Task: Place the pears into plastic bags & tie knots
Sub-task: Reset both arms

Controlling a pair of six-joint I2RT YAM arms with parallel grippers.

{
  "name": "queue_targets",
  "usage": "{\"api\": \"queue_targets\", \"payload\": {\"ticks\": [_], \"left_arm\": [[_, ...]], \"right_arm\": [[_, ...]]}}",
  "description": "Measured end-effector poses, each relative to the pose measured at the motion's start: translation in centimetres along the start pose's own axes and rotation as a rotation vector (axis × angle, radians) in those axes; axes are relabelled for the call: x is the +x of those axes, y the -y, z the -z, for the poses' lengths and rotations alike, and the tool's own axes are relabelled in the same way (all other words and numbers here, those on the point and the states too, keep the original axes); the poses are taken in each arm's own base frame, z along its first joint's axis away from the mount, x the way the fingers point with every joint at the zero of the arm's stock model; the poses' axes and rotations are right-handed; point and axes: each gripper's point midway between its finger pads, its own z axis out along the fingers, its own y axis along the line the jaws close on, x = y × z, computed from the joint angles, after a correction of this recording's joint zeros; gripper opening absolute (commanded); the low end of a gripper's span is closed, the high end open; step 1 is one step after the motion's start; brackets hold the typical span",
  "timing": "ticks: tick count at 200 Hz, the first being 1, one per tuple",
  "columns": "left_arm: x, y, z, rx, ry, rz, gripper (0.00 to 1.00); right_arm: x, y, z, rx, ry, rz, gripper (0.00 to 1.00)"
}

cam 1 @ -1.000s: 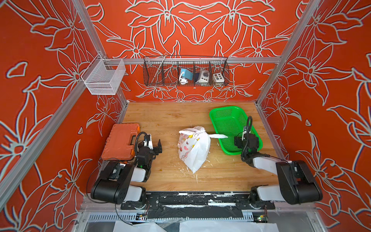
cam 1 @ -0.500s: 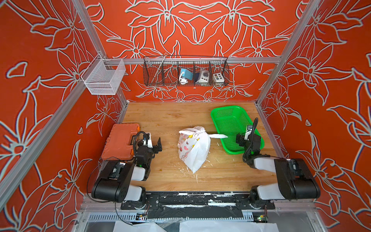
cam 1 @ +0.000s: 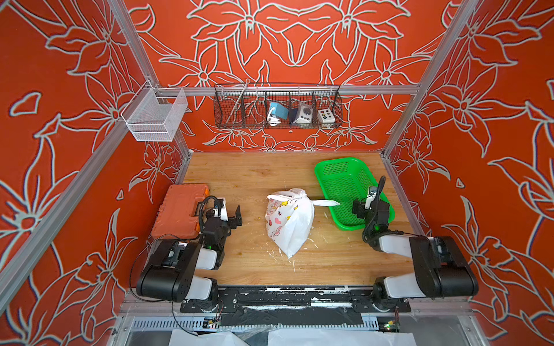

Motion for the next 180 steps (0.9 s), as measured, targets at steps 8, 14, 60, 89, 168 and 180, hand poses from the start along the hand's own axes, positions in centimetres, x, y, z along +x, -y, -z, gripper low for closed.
{"api": "queue_targets", "payload": {"ticks": [8,14,60,89,168,180], "left_arm": [[0.0,0.0,0.0,0.0,0.0,0.0,0.98],[0.0,0.0,0.0,0.0,0.0,0.0,0.98],[-0.4,1.5,1.2,0.093,0.043,-0.027,0.98],[-0.3,0.7,0.8,0.05,0.034,-0.01,0.98],[-0.9,0.4,0.0,0.029,0.033,-0.008,0.98],[-0.9,0.4,0.0,0.029,0.033,-0.008,0.98]], "right_arm": [[0.0,0.0,0.0,0.0,0.0,0.0,0.97],[0.0,0.0,0.0,0.0,0.0,0.0,0.97],[-0.1,-0.2,1.4,-0.027,0.074,-0.012,0.97],[0.6,0.6,2.1,0.012,0.083,-0.027,0.97],[-0.3,-1.1,0.1,-0.08,0.016,0.0,0.97],[-0.2,-1.2,0.1,-0.083,0.013,0.001,0.97]]}}
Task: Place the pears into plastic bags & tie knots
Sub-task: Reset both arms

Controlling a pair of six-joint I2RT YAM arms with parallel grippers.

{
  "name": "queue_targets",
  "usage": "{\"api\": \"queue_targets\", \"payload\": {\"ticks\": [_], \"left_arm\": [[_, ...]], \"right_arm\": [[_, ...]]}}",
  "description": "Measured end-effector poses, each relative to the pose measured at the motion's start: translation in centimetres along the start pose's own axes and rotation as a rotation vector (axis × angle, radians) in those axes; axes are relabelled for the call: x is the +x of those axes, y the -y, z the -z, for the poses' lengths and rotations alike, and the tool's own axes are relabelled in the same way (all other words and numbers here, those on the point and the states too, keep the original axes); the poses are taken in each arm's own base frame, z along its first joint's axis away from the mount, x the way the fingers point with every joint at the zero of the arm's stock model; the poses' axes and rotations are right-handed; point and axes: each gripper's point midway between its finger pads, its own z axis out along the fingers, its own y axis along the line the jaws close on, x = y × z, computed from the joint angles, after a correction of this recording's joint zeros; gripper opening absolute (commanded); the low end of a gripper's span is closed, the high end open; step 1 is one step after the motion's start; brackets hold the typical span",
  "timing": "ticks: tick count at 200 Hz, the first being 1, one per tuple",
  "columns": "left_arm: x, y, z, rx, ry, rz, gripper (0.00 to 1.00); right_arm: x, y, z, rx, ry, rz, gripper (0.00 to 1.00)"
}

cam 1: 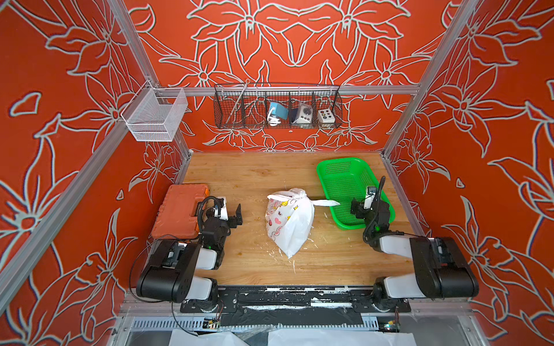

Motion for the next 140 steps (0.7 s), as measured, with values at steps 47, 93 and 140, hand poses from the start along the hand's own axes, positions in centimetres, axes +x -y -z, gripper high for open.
{"api": "queue_targets", "payload": {"ticks": [47,93,140], "left_arm": [[0.0,0.0,0.0,-0.001,-0.002,0.0,0.98],[-0.2,-0.3,0.3,-0.015,0.012,0.013,0.98],[0.2,0.8,0.5,0.052,0.004,-0.008,0.98]], "right_arm": [[-0.1,-0.9,0.0,-0.062,0.007,0.02,0.97],[-0.1,-0.3,1.2,-0.037,0.061,0.003,0.98],[-0.1,-1.2,0.4,-0.091,0.025,0.02,0.97]]}}
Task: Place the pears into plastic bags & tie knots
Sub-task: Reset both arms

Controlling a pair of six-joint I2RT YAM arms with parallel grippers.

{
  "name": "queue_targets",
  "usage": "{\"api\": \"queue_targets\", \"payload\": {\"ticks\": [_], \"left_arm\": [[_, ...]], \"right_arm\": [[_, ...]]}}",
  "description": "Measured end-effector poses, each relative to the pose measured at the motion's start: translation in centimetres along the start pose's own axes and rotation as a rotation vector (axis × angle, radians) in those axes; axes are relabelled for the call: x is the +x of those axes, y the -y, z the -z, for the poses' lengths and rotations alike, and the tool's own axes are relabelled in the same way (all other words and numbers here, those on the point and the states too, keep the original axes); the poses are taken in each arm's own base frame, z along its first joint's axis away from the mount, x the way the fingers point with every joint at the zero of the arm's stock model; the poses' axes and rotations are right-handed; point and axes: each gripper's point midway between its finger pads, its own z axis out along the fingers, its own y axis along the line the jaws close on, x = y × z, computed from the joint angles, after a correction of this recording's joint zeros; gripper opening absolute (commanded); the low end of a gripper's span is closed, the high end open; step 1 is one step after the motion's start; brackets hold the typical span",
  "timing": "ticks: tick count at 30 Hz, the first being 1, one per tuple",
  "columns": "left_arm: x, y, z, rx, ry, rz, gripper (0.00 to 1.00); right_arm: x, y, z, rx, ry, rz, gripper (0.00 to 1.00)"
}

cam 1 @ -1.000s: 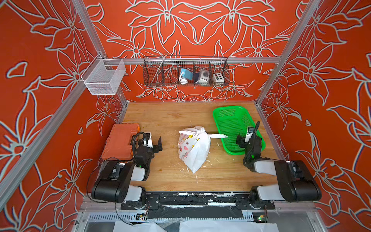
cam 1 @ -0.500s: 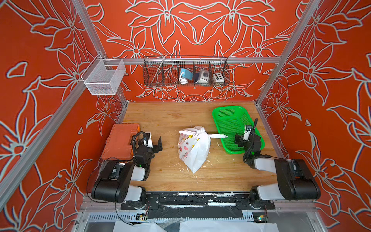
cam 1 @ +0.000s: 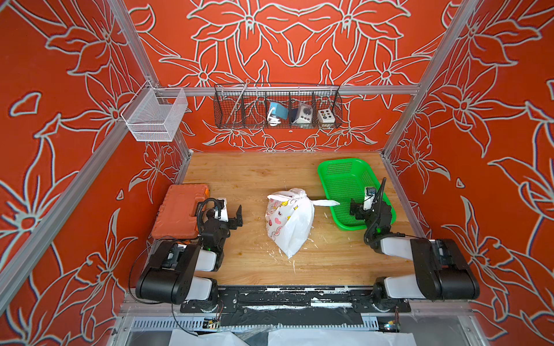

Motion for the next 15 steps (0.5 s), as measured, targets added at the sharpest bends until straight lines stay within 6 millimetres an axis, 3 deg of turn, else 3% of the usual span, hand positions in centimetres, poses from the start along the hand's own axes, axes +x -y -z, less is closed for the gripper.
{"api": "queue_targets", "payload": {"ticks": [15], "left_arm": [[0.12,-0.49,-0.33,-0.029,-0.012,0.004,0.98]], "right_arm": [[0.26,0.1,-0.24,0.005,-0.024,0.001,0.97]]}}
